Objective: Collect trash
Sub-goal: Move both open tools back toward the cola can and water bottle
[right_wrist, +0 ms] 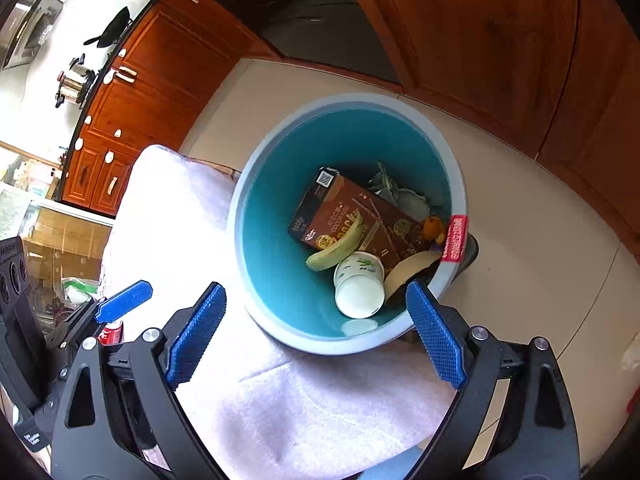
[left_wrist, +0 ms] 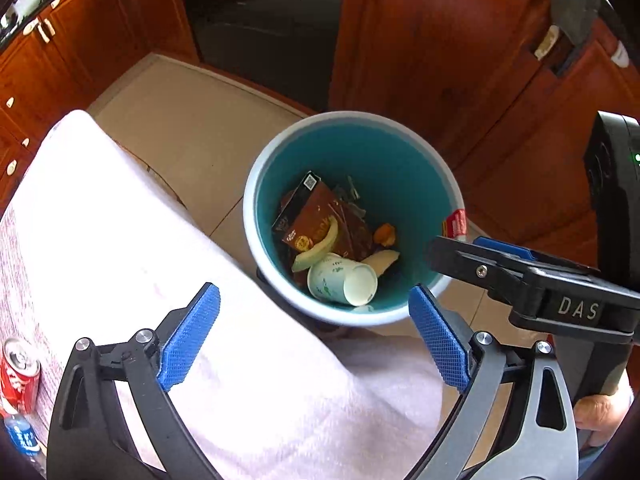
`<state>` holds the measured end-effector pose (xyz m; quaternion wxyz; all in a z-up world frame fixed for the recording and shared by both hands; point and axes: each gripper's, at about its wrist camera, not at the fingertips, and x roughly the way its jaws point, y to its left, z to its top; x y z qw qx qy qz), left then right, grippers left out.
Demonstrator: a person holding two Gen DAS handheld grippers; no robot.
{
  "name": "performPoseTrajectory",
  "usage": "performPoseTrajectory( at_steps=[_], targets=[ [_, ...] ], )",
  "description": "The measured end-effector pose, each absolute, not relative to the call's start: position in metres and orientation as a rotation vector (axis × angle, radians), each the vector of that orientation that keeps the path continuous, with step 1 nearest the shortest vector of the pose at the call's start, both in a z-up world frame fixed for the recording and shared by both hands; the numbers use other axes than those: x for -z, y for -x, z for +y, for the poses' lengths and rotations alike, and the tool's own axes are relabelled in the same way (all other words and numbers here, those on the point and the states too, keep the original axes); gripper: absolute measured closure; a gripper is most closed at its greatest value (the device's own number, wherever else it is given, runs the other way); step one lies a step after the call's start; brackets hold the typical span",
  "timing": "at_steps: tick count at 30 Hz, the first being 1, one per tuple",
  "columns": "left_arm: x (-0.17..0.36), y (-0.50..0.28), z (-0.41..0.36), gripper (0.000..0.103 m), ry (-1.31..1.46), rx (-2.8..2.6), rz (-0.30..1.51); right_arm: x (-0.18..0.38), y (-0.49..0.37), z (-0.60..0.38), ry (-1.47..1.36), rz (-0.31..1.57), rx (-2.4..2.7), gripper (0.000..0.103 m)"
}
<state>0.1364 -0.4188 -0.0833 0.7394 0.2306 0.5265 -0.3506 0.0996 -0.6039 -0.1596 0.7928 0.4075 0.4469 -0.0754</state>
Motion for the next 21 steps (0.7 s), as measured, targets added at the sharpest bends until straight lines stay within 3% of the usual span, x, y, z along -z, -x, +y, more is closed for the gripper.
performPoseTrajectory(
  at_steps=[21],
  targets=[
    [0.054, -0.13, -0.264, 0.006, -0.382, 0.618, 1.124, 0.103, -0.11, -0.495, -0.709, 0.975, 0.025, 0.011]
  ],
)
